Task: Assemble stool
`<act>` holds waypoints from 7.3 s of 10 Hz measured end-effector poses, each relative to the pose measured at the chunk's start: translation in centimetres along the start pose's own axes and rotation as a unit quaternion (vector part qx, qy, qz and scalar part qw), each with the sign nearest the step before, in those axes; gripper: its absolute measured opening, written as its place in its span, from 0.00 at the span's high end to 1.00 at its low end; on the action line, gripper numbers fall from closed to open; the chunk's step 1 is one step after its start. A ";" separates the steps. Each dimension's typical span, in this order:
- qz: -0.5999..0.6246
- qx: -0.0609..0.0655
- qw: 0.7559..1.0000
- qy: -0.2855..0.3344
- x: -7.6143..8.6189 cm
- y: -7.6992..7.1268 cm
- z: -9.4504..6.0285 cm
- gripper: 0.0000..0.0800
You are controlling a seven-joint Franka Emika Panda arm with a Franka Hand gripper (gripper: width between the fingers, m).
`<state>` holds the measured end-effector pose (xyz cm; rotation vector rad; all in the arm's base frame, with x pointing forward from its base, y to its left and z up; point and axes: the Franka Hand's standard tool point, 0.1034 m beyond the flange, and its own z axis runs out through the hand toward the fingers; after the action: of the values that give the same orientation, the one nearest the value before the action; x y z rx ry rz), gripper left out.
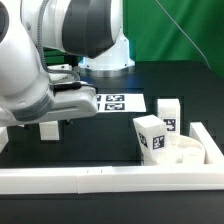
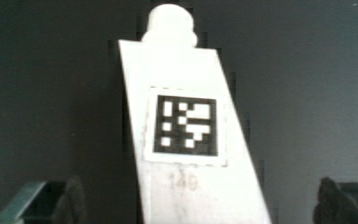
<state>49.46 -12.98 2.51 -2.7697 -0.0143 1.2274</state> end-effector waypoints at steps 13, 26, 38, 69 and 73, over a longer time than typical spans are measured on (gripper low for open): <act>0.022 0.003 0.999 -0.034 0.6 0.2 -0.3 0.60; -0.004 -0.028 0.995 0.093 -1.0 -2.9 -9.2 0.60; 0.006 -0.056 0.891 0.451 -3.1 -12.0 -19.6 0.60; -0.094 -0.151 0.776 0.605 3.3 -26.2 -12.7 0.60; -0.090 -0.150 0.778 0.603 4.0 -26.4 -12.0 0.60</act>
Offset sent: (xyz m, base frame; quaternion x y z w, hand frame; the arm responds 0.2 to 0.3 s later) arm 0.0000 0.0000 0.0000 0.0000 0.0000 0.0000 1.0000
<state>61.96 12.25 10.36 -3.1322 -0.3669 -0.7847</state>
